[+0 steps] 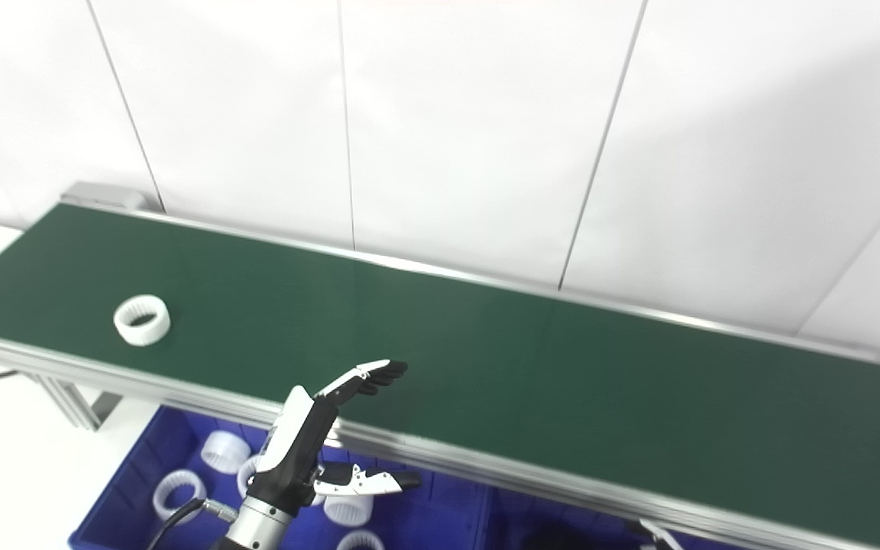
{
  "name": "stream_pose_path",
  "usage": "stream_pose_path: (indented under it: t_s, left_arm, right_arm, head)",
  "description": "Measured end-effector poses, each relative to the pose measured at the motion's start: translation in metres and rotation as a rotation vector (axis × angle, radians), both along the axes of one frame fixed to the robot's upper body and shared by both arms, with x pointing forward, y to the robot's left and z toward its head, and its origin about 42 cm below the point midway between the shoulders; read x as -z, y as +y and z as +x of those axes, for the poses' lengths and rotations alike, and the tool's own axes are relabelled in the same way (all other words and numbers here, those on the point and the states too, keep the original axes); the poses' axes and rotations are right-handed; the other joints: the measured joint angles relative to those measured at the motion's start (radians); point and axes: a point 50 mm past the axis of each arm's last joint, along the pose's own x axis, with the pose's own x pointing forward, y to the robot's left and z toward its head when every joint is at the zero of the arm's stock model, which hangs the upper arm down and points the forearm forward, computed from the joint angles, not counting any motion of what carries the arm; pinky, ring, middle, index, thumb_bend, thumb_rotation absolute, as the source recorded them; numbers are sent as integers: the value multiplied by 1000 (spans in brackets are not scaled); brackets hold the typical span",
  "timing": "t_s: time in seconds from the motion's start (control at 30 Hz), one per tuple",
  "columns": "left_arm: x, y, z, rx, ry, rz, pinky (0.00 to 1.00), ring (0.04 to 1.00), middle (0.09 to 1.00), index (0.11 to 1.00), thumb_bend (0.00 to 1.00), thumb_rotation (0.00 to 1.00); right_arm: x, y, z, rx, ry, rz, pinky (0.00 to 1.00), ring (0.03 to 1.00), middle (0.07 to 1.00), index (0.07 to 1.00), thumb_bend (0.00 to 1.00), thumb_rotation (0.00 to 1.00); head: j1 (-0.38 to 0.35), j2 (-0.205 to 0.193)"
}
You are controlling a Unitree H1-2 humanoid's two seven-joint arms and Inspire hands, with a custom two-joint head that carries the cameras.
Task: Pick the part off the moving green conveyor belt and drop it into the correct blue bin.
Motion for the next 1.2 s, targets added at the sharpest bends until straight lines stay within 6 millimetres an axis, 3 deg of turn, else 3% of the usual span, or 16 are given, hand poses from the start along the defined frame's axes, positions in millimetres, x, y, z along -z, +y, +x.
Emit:
stream_pose_path:
  t_s: [0.37, 0.57, 0.73, 0.93, 1.2]
  left_arm:
    - [-19, 21, 16, -90, -41, 38, 763, 808, 831, 825, 794, 484]
    - [-12, 43, 32, -183, -28, 97, 747, 807, 847, 846, 804, 499]
    - [-5, 64, 44, -293, 11, 140, 742, 814, 857, 860, 813, 416]
    - [-13, 76, 60, -347, 13, 171, 742, 817, 863, 868, 825, 343]
    - [-10, 97, 91, -423, 82, 232, 733, 832, 886, 887, 822, 307]
  right_arm:
    - [0, -1, 4, 0, -4, -5, 643, 686, 700, 828, 796, 189]
    - [2, 0, 4, 1, -2, -2, 638, 680, 694, 824, 799, 182]
    - [3, 0, 3, 9, -7, 0, 622, 665, 694, 831, 803, 193]
    - [3, 0, 3, 8, -7, 10, 633, 674, 691, 831, 807, 177]
    - [8, -1, 3, 14, 1, 10, 625, 673, 691, 828, 807, 182]
  head:
    - [2, -8]
    - [-2, -9]
    - [-8, -6]
    - [-11, -5]
    - [-12, -8]
